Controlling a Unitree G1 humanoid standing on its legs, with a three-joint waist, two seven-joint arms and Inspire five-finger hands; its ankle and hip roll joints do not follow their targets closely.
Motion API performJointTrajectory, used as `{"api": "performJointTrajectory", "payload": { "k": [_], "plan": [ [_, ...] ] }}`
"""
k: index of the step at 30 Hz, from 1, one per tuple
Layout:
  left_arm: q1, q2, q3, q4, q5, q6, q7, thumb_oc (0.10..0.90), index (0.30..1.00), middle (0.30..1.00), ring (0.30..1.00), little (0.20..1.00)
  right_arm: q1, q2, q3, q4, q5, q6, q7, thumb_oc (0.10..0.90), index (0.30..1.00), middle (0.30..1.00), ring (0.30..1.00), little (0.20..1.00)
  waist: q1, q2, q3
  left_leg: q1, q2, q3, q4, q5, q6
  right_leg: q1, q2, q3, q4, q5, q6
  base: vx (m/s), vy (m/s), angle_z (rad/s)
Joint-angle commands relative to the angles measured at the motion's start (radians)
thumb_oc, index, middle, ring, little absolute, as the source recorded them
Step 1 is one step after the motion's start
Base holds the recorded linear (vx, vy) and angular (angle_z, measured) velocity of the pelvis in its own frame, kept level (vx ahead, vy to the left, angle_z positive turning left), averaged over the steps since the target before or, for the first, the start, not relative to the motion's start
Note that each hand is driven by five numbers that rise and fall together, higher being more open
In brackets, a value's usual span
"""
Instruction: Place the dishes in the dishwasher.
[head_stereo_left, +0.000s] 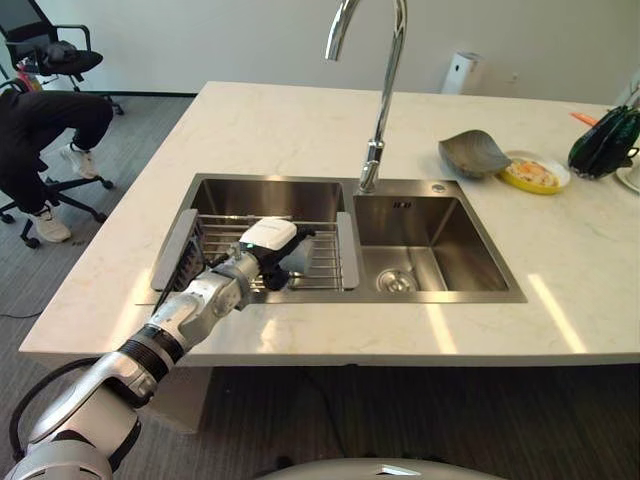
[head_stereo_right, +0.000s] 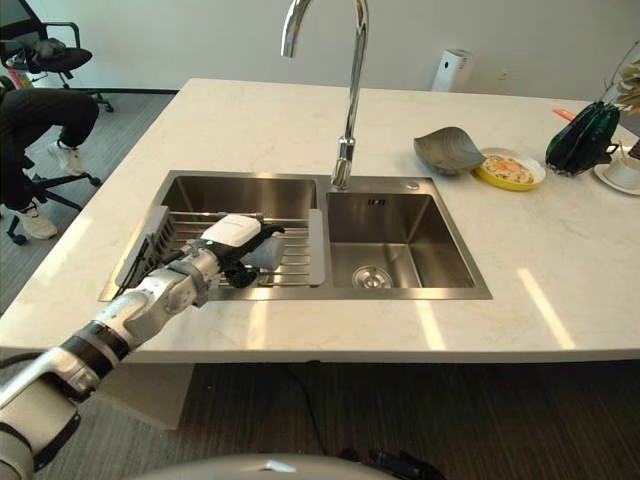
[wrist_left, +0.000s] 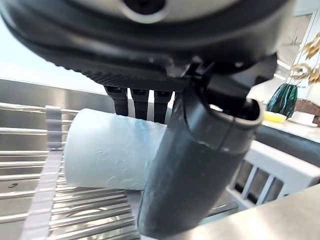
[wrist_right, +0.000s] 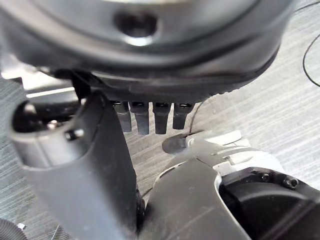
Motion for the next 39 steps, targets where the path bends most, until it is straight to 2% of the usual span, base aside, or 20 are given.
{"api": "performJointTrajectory", "payload": {
  "k": [1,6,7,9,12,19,28,39],
  "plan": [
    [-0.268,0.016,-0.007,0.040,0.051,-0.012,0.089,0.800,0.900,0.900,0.900,0.900,-0.048,-0.091,-0.008,0.040,-0.020,-0.016,0.002,0.800,0.900,0.900,0.900,0.900,0.008,0.050,0.025,0.061,0.012,0.020,0.011,-0.105,-0.024,0.014,-0.036,-0.007,0.018,-0.036,0.123,0.03,0.009,-0.01],
    [-0.299,0.009,-0.040,0.095,0.083,-0.001,0.102,0.800,0.900,0.900,0.900,0.900,-0.053,-0.099,-0.008,0.049,-0.015,-0.018,-0.001,0.800,0.900,0.900,0.900,0.900,0.002,0.048,0.028,0.059,0.013,0.022,0.011,-0.103,-0.025,0.012,-0.033,-0.005,0.018,-0.036,0.123,0.00,0.000,0.00],
    [-0.288,0.015,-0.036,0.084,0.097,-0.002,0.098,0.800,0.900,0.900,0.900,0.900,-0.049,-0.095,-0.006,0.034,0.026,-0.040,0.007,0.800,0.900,0.900,0.900,0.900,0.003,0.049,0.027,0.058,0.013,0.019,0.011,-0.104,-0.025,0.011,-0.032,-0.003,0.018,-0.037,0.123,0.00,0.000,0.00],
    [-0.275,0.016,-0.024,0.084,0.107,0.016,0.094,0.800,0.900,0.900,0.900,0.900,-0.042,-0.090,-0.022,0.029,0.019,-0.019,0.004,0.800,0.900,0.900,0.900,0.900,-0.002,0.048,0.025,0.056,0.014,0.021,0.011,-0.106,-0.025,0.008,-0.032,-0.001,0.018,-0.036,0.123,0.00,0.000,0.00],
    [-0.292,-0.002,-0.024,0.104,0.127,0.025,0.097,0.800,0.900,0.900,0.900,0.900,-0.046,-0.084,-0.022,0.049,-0.004,-0.020,-0.004,0.800,0.900,0.900,0.900,0.900,-0.008,0.045,0.027,0.053,0.014,0.025,0.011,-0.106,-0.025,0.001,-0.031,0.006,0.018,-0.033,0.123,0.00,0.001,-0.03],
    [-0.320,0.015,-0.037,0.158,0.172,0.043,0.122,0.800,0.900,0.900,0.900,0.900,-0.046,-0.083,-0.021,0.049,-0.004,-0.022,-0.017,0.800,0.900,0.900,0.900,0.900,-0.019,0.045,0.032,0.049,0.015,0.036,0.011,-0.108,-0.023,-0.011,-0.027,0.018,0.018,-0.030,0.123,0.00,0.004,-0.07],
    [-0.385,0.037,-0.086,0.271,0.183,0.064,0.137,0.800,0.900,0.900,0.900,0.900,-0.048,-0.077,-0.004,0.045,0.009,-0.025,-0.024,0.800,0.900,0.900,0.900,0.900,-0.031,0.047,0.034,0.047,0.015,0.048,0.011,-0.109,-0.024,-0.018,-0.027,0.025,0.018,-0.027,0.126,0.00,0.008,-0.02],
    [-0.398,0.045,-0.112,0.383,0.188,0.081,0.120,0.800,0.900,0.900,0.900,0.900,-0.050,-0.060,0.007,0.047,0.020,-0.024,-0.033,0.800,0.900,0.900,0.900,0.900,-0.037,0.047,0.044,0.042,0.017,0.063,0.011,-0.110,-0.025,-0.034,-0.026,0.033,0.018,-0.019,0.130,0.00,0.012,-0.05]
  ]
}}
